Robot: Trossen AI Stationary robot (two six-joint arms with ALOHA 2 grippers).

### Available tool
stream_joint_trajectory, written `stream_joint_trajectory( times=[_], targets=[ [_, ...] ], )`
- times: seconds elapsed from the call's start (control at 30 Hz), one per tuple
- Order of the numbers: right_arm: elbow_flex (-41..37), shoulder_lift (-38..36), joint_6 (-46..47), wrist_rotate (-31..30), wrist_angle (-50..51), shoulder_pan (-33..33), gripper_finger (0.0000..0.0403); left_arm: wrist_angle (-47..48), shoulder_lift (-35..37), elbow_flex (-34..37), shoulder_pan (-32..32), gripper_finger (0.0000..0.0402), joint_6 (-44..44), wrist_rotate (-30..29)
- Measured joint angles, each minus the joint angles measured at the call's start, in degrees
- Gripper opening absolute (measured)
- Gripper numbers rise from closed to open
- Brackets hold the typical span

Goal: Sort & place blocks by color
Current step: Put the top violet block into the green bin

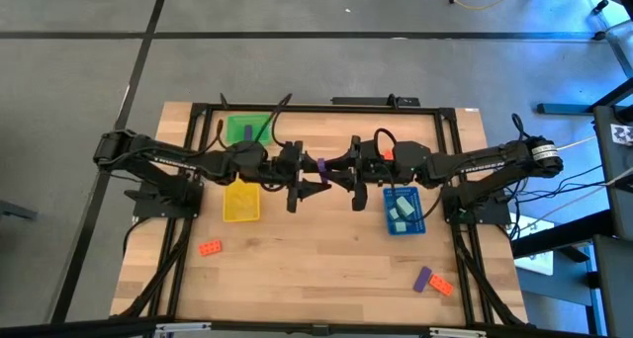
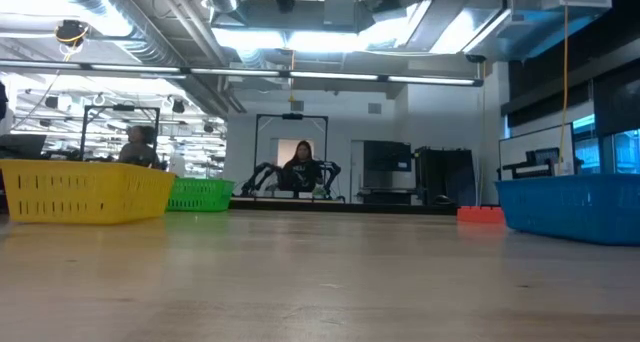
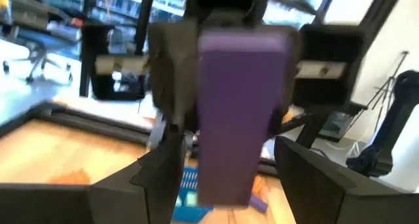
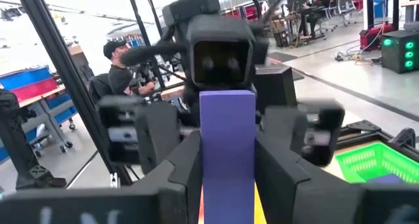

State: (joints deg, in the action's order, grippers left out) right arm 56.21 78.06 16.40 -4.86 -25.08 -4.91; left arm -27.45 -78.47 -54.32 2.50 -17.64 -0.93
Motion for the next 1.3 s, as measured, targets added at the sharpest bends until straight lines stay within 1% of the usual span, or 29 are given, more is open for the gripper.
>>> stream_joint_trajectory(
  times=[0.1,0.2,0.3,0.43,0.53,0.57,0.63,0.77,0.87,0.93,1.0,1.13,1.23,1.3],
  targets=[
    [0.0,0.0,0.0,0.0,-0.1,0.0,0.0106,-0.1,0.0,-0.1,0.0,0.0222,0.4,-1.1],
    [0.0,0.0,0.0,0.0,-0.5,0.0,0.0106,-0.1,0.0,-0.1,-0.6,0.0202,-1.8,-1.2],
    [0.0,0.0,0.0,-0.2,-0.7,0.0,0.0106,0.5,0.0,-0.1,-0.8,0.0163,-2.7,-0.6],
    [0.0,0.0,0.4,0.4,-0.6,0.0,0.0106,0.8,0.0,-0.1,-0.8,0.0096,-1.7,0.1],
    [0.0,0.0,1.1,0.5,0.0,0.1,0.0106,1.6,0.1,-0.1,-1.0,0.0094,-1.3,0.9],
    [0.0,0.0,1.3,0.5,0.1,0.1,0.0111,1.7,0.2,-0.1,-1.1,0.0094,-1.3,0.9],
    [0.0,0.0,1.7,0.6,0.7,0.1,0.0142,2.1,0.2,-0.1,-1.5,0.0094,-1.0,1.3],
    [0.0,-1.0,4.2,-0.4,2.0,0.0,0.0237,4.6,1.7,0.0,-2.9,0.0094,-0.8,1.8],
    [0.0,-4.3,3.3,-0.3,6.6,0.5,0.0297,9.9,4.4,0.0,-3.9,0.0094,1.2,1.5],
    [0.0,-7.5,2.7,-1.0,11.0,1.0,0.0322,13.7,6.7,0.0,-4.4,0.0094,2.9,0.2],
    [0.0,-10.8,2.6,-2.4,15.7,1.8,0.0332,17.6,10.1,0.6,-4.8,0.0094,3.9,-1.5],
    [0.0,-16.4,2.6,-4.3,25.1,2.5,0.0331,18.7,17.9,4.3,-4.9,0.0094,5.0,-4.9],
    [0.0,-19.5,2.8,-4.9,30.2,2.5,0.0327,18.5,24.6,8.4,-4.5,0.0094,4.8,-8.4],
    [-0.1,-21.3,3.2,-5.0,33.5,2.4,0.0326,18.7,29.1,11.6,-4.1,0.0094,4.7,-9.5]
  ],
)
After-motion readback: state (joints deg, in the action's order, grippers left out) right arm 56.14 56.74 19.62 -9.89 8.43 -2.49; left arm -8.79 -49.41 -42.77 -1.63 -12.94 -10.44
